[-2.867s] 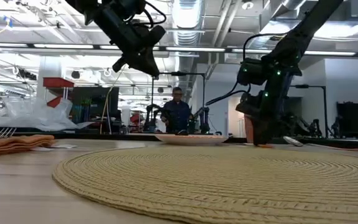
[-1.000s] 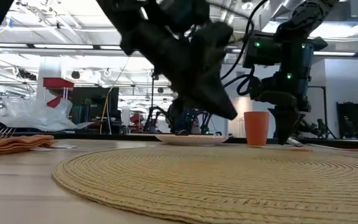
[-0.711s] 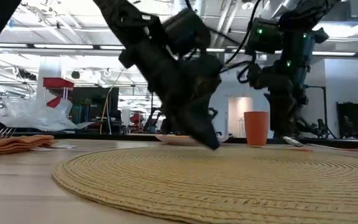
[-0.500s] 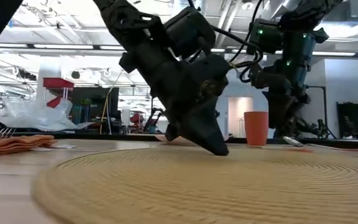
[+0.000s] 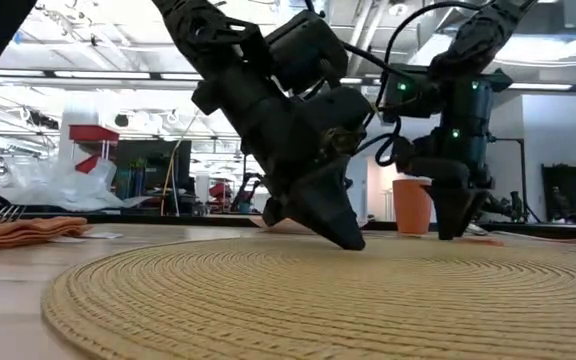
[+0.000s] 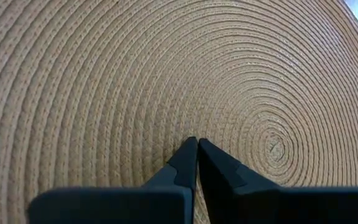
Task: Set table place
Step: Put the orange table knife on top of the brown placemat
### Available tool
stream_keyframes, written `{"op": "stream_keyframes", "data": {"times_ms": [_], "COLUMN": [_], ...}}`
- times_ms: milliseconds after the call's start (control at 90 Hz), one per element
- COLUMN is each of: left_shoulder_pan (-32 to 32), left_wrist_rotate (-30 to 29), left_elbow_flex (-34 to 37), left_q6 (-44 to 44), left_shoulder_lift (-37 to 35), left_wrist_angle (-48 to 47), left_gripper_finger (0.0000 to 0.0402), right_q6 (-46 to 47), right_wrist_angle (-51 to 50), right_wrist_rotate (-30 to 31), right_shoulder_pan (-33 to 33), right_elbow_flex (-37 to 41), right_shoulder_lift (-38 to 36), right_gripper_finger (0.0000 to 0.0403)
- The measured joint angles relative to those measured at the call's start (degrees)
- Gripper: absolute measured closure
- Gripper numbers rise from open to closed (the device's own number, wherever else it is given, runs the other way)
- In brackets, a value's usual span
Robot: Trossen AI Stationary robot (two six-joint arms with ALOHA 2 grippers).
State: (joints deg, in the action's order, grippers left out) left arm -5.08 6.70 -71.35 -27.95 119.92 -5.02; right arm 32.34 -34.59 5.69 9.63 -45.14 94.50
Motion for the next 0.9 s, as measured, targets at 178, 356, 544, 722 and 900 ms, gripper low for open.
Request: {"op": "stream_keyframes", "data": {"times_ms": [178, 356, 544, 722, 900], "left_shoulder_pan": [-0.2, -0.3, -0.3, -0.3, -0.3], "left_wrist_rotate": [-0.4, -0.4, -1.2, -1.8, -1.9], "left_elbow_flex": [0.0, 0.1, 0.1, 0.1, 0.2], "left_q6": [-0.1, 0.4, 1.3, 1.4, 1.4], "left_shoulder_lift": [0.0, 0.1, 0.1, 0.1, 0.1], "left_wrist_angle": [0.1, 0.1, 0.2, 0.3, 0.5], "left_gripper_finger": [0.0401, 0.0401, 0.0401, 0.0401, 0.0401], "right_q6": [0.1, 1.7, 5.3, 10.0, 8.6], "right_wrist_angle": [0.4, -0.7, -1.7, -2.4, -7.2], "right_wrist_rotate": [0.3, -3.6, -7.8, -9.3, 1.6], "right_shoulder_pan": [0.7, 0.9, -2.4, -9.7, -13.5], "right_elbow_flex": [0.3, 0.6, 0.5, 0.5, 0.5], "right_shoulder_lift": [-2.2, -4.7, -9.7, -14.0, -14.5], "right_gripper_finger": [0.0391, 0.0402, 0.0402, 0.0403, 0.0393]}}
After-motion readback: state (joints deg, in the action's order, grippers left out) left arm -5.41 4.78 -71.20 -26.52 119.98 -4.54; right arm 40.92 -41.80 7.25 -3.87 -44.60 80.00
